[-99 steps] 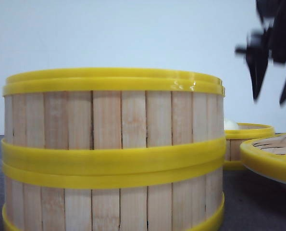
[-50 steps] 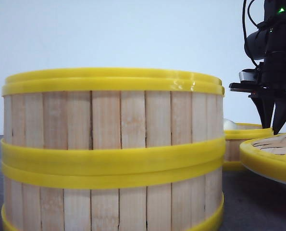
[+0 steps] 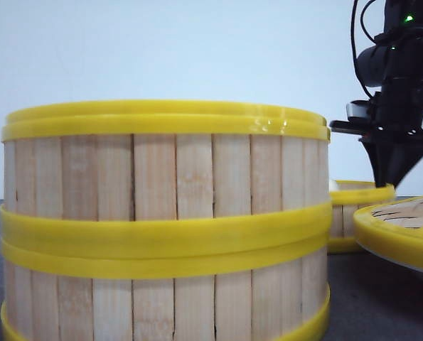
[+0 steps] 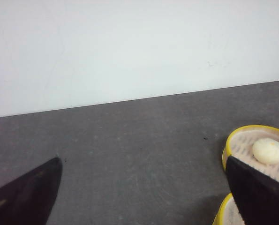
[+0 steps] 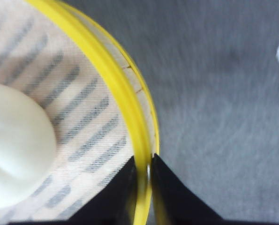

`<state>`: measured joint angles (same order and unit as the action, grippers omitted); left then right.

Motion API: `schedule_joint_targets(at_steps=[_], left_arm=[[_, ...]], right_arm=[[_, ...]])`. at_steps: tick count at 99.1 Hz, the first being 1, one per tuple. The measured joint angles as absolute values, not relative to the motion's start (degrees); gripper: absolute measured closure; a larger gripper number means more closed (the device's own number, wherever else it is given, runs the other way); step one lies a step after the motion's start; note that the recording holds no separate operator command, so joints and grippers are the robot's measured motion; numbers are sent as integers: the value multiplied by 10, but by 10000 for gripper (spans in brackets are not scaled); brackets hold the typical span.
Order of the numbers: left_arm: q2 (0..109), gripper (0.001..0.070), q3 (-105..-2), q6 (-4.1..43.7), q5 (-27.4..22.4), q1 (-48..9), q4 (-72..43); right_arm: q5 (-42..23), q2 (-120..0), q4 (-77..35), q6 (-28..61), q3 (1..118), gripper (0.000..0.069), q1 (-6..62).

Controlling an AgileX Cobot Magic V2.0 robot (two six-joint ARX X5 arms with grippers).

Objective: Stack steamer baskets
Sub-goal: 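Lower the right gripper onto the rim of the remaining bun basket and grasp, then lift the basket with the right gripper and place it atop the stack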

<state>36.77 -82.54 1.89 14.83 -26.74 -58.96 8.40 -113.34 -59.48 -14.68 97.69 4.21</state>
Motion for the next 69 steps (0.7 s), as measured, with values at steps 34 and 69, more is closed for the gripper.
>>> schedule_joint_targets(at_steps=[34,69], left_arm=[[368,35,-825,19,148,-267,-594],[368,35,-825,19,136,-267,-576]], right_arm=[[136,-1133,-729,-127,1255,661,30],[200,-1124,-775,-91,1320,661,131]])
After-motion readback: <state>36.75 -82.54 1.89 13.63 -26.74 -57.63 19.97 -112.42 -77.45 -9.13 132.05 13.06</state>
